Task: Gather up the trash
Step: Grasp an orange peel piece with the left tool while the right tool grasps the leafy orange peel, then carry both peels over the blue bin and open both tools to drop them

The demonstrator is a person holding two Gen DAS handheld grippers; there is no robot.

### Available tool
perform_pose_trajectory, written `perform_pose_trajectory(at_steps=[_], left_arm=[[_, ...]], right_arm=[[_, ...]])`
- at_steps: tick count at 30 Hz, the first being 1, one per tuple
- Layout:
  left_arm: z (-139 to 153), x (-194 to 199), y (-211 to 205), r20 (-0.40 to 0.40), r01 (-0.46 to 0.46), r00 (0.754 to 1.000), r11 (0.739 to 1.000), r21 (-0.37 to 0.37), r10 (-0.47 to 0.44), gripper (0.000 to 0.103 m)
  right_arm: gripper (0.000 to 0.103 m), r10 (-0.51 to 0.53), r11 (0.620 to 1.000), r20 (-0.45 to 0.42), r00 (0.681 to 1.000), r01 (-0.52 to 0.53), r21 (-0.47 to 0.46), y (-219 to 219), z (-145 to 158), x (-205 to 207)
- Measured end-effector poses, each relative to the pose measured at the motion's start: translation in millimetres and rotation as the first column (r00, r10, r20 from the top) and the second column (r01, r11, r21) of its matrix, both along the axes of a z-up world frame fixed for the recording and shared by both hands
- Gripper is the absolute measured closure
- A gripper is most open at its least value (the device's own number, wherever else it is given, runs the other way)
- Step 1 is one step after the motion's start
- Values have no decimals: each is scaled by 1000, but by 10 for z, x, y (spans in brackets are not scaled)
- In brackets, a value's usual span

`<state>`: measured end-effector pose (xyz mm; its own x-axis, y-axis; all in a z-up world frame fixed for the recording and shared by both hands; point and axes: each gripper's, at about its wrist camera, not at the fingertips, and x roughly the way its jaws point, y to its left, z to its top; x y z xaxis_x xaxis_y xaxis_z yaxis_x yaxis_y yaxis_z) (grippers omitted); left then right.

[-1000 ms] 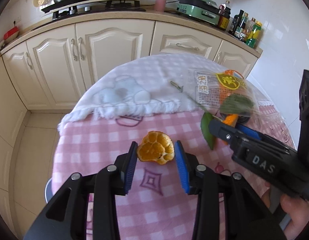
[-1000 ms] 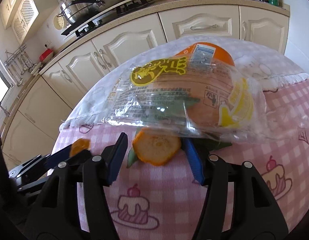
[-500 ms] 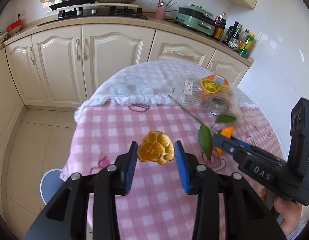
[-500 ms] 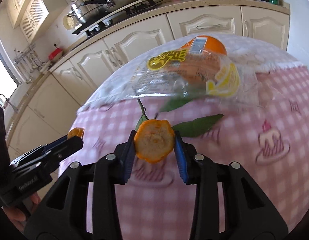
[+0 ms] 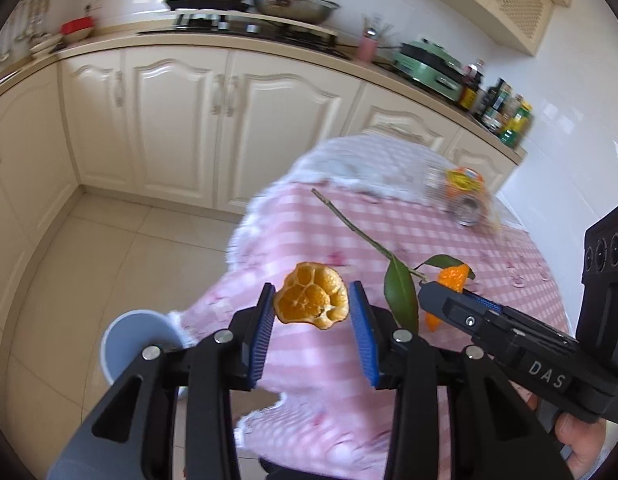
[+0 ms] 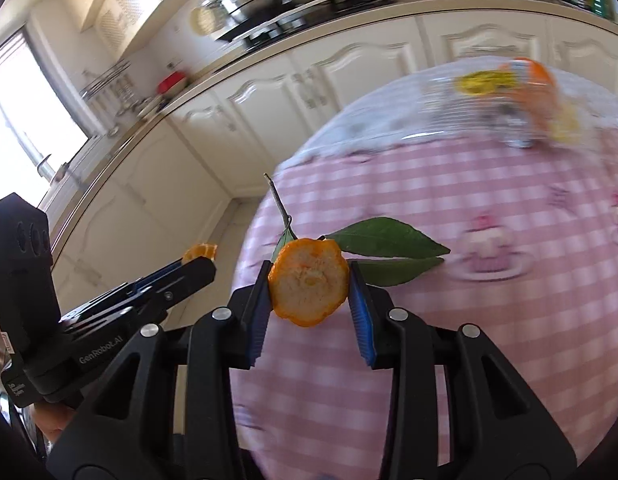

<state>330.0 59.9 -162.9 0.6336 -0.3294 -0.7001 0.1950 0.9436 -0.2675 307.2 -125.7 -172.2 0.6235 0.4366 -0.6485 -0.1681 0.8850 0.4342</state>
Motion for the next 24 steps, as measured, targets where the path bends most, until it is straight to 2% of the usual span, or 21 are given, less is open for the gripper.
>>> perform_pose_trajectory(at_steps=[5,10,16,24], left_arm=[[-143,-87,619,-24,-107,994,994,-3,107,66],[-463,-75,1286,-87,-215,973,976,-10,214,66],[-1069,32,1933,-206,-332,922,943,18,328,66],[-1903,377,2382,-346,-388,858,921,48,379,66]], right_arm=[[67,109,994,-7,994,-109,-8,642,-57,113],[67,211,977,-52,976,-212,-12,1305,-282,267],[67,292,953,-149,945,-301,-42,2086,-889,561],[67,312,926,-282,907,-357,-124,2577,-1703,835]])
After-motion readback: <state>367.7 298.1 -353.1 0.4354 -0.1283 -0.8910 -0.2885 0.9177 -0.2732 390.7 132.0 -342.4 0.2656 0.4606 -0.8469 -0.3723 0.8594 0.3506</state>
